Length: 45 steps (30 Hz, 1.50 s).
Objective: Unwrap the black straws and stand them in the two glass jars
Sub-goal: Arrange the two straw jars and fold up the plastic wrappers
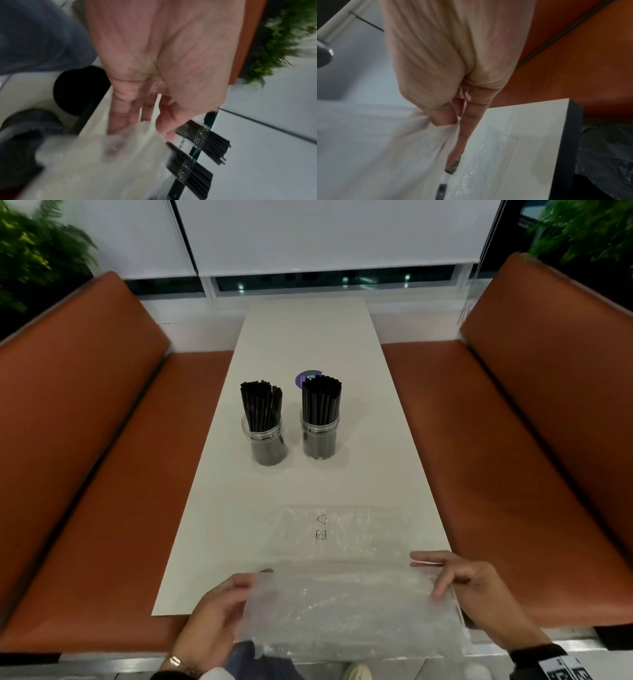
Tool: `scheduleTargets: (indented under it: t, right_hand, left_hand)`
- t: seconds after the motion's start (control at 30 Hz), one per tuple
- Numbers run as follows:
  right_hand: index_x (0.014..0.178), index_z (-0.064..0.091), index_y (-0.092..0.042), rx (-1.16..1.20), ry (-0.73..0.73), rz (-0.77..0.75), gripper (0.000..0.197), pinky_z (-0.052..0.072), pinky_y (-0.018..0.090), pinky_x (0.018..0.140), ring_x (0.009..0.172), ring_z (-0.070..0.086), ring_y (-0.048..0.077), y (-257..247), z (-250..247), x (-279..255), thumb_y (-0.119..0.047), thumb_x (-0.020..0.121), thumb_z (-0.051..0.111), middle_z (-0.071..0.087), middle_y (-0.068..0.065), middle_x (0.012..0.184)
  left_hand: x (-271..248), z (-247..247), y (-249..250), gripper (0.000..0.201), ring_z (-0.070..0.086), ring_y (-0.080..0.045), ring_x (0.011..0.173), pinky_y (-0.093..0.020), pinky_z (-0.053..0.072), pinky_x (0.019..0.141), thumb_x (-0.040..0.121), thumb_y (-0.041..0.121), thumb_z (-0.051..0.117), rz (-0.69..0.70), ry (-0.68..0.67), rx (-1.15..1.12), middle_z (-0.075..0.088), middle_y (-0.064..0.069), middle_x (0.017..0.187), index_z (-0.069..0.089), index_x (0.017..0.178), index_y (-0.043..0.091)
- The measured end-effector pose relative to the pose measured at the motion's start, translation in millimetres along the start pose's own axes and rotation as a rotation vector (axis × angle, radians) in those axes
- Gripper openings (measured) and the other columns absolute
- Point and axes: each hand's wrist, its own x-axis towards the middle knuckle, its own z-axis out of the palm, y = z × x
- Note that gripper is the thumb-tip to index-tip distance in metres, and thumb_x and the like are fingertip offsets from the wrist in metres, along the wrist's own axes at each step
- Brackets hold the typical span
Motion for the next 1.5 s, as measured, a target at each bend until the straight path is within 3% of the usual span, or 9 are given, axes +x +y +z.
scheduleTargets:
  t: [0.13,0.23,0.3,0.5,0.67,0.87,1.13,1.27,1.5]
  right_hand:
    - [0.054,0.075,0.000,-0.143,-0.045,-0.071,0.060,0.055,0.015,0.097,0.116,0.073,0.011,0,-5,14,0.041,0.074,0.037,0.082,0.000,0.114]
    - [0.057,0.075,0.000,-0.128,-0.061,-0.144,0.062,0.059,0.052,0.090,0.093,0.073,0.038,4,-7,28,0.044,0.074,0.035,0.076,0.025,0.089]
    - [0.057,0.075,0.001,-0.104,-0.059,-0.138,0.063,0.057,0.037,0.083,0.085,0.069,0.043,-5,-7,35,0.045,0.073,0.033,0.072,0.031,0.083]
    - [0.103,0.084,-0.007,-0.103,-0.195,0.171,0.048,0.058,0.026,0.094,0.115,0.073,0.009,-39,-20,59,0.011,0.101,0.040,0.080,-0.004,0.121]
    - [0.108,0.084,-0.017,-0.111,-0.083,0.193,0.038,0.057,0.030,0.093,0.106,0.075,0.021,-41,-5,93,-0.046,0.101,0.061,0.081,-0.004,0.116]
    - [0.122,0.071,-0.036,-0.484,0.061,0.056,0.062,0.048,0.006,0.059,0.066,0.054,0.010,-20,3,129,-0.003,0.074,0.093,0.066,-0.006,0.098]
    - [0.153,0.044,-0.017,-0.915,0.234,0.225,0.093,0.043,0.036,0.114,0.132,0.052,0.031,18,26,150,-0.035,0.076,0.092,0.049,0.011,0.144]
    - [0.137,0.055,-0.015,-0.848,0.207,0.335,0.072,0.048,0.030,0.095,0.114,0.061,0.024,16,22,157,-0.033,0.076,0.090,0.065,0.006,0.129]
    - [0.080,0.058,-0.039,-0.655,0.015,0.006,0.036,0.052,0.032,0.071,0.085,0.063,0.017,-6,24,157,-0.013,0.086,0.082,0.072,0.000,0.097]
  left_hand:
    - [5,7,12,0.055,0.067,-0.051,0.123,-0.059,0.060,0.093,0.106,0.055,0.051,-0.261,0.011,-0.041,0.068,-0.027,0.138,0.064,0.136,0.010]
    - [10,20,10,0.082,0.078,-0.039,0.112,-0.050,0.066,0.094,0.073,0.036,0.097,-0.236,-0.034,0.417,0.082,-0.018,0.121,0.062,0.142,0.008]
    - [12,25,11,0.111,0.079,-0.035,0.110,-0.049,0.060,0.105,0.038,0.026,0.113,-0.204,-0.062,0.566,0.084,-0.014,0.114,0.068,0.138,0.007]
    - [41,48,47,0.040,0.072,-0.024,0.113,-0.036,0.054,0.080,0.086,0.007,0.087,0.130,0.117,0.477,0.084,0.005,0.107,0.072,0.119,0.024]
    - [94,60,59,0.040,0.077,-0.038,0.103,-0.058,0.068,0.080,0.085,0.015,0.086,0.340,0.276,0.756,0.075,-0.008,0.113,0.071,0.119,0.032]
    - [129,65,41,0.056,0.065,-0.019,0.091,-0.016,0.051,0.065,0.086,0.015,0.085,0.421,0.412,0.974,0.064,0.015,0.096,0.062,0.136,0.017]
    - [150,56,13,0.076,0.056,-0.033,0.130,-0.043,0.052,0.094,0.083,0.046,0.084,0.390,0.572,1.253,0.053,-0.009,0.141,0.052,0.146,0.018]
    - [149,64,27,0.094,0.048,-0.032,0.138,-0.045,0.040,0.112,0.079,0.046,0.083,0.444,0.506,1.583,0.051,-0.007,0.153,0.040,0.160,0.023]
    - [149,120,40,0.106,0.051,-0.019,0.141,-0.036,0.042,0.119,0.071,0.041,0.092,0.250,-0.133,1.600,0.055,0.007,0.151,0.038,0.162,0.034]
